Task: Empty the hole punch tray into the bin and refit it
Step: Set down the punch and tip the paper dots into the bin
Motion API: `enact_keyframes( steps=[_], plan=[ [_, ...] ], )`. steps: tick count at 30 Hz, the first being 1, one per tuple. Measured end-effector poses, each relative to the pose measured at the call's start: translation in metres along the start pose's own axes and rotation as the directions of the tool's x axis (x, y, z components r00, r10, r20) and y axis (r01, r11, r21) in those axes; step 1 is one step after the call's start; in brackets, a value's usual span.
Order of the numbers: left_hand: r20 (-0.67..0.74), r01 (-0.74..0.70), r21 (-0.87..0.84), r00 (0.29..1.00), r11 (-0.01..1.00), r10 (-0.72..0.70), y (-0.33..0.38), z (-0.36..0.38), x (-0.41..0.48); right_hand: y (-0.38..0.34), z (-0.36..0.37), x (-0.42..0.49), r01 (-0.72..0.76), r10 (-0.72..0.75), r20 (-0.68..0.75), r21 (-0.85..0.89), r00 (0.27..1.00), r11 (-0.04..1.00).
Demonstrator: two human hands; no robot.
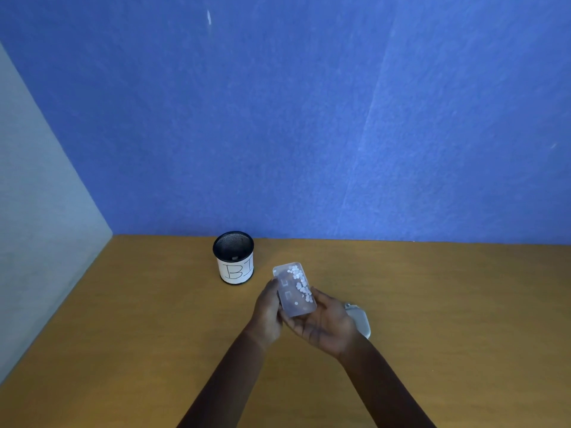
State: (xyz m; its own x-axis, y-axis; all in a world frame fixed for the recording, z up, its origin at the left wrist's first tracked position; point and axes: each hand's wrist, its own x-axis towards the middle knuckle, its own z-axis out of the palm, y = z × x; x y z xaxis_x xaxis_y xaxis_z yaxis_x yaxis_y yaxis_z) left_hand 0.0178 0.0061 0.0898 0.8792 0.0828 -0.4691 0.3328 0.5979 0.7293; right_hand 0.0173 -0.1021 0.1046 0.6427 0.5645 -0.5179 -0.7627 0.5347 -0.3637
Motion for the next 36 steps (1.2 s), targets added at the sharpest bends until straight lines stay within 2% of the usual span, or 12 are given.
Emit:
enact_keyframes(
  steps=[2,5,7,8,11,12,14,17,21,28,36],
  plan=[
    [-0.005,-0.010,0.017,1.000,1.000,0.010,0.002,-0.002,0.001,0.000,0.001,0.001,0.002,-0.003,0.026,0.023,1.000,1.000],
    [-0.057,-0.027,0.163,0.998,0.986,0.036,0.006,-0.006,0.003,-0.001,0.001,0.006,-0.009,0.009,0.022,0.014,1.000,1.000],
    [-0.136,-0.123,0.289,0.976,0.949,0.168,0.009,-0.009,0.006,-0.003,0.003,0.010,-0.025,0.024,0.018,0.010,1.000,1.000],
    [-0.186,-0.208,0.359,0.940,0.910,0.288,0.010,-0.012,0.008,-0.004,0.004,0.012,-0.038,0.038,0.017,0.020,0.999,0.999],
    [-0.278,-0.363,0.627,0.722,0.689,0.633,0.020,-0.027,0.013,-0.007,0.010,0.020,-0.065,0.064,0.008,0.041,0.998,0.997],
    [-0.271,-0.372,0.685,0.668,0.626,0.693,0.026,-0.033,0.017,-0.008,0.012,0.023,-0.063,0.063,0.000,0.038,0.998,0.997],
    [-0.238,-0.365,0.756,0.619,0.543,0.748,0.037,-0.043,0.024,-0.010,0.017,0.031,-0.062,0.063,-0.013,0.037,0.998,0.997],
    [-0.229,-0.296,0.805,0.645,0.515,0.729,0.048,-0.057,0.039,-0.013,0.027,0.044,-0.063,0.064,-0.020,0.035,0.998,0.997],
    [-0.241,-0.251,0.772,0.735,0.584,0.634,0.051,-0.076,0.057,-0.016,0.041,0.060,-0.061,0.061,-0.021,0.027,0.998,0.998],
    [-0.205,-0.256,0.723,0.807,0.642,0.553,0.050,-0.084,0.071,-0.019,0.062,0.084,-0.049,0.049,-0.048,0.005,0.998,0.999],
    [-0.180,-0.329,0.662,0.803,0.674,0.569,0.051,-0.082,0.080,-0.018,0.071,0.100,-0.048,0.042,-0.097,-0.055,0.994,0.997]
  ],
)
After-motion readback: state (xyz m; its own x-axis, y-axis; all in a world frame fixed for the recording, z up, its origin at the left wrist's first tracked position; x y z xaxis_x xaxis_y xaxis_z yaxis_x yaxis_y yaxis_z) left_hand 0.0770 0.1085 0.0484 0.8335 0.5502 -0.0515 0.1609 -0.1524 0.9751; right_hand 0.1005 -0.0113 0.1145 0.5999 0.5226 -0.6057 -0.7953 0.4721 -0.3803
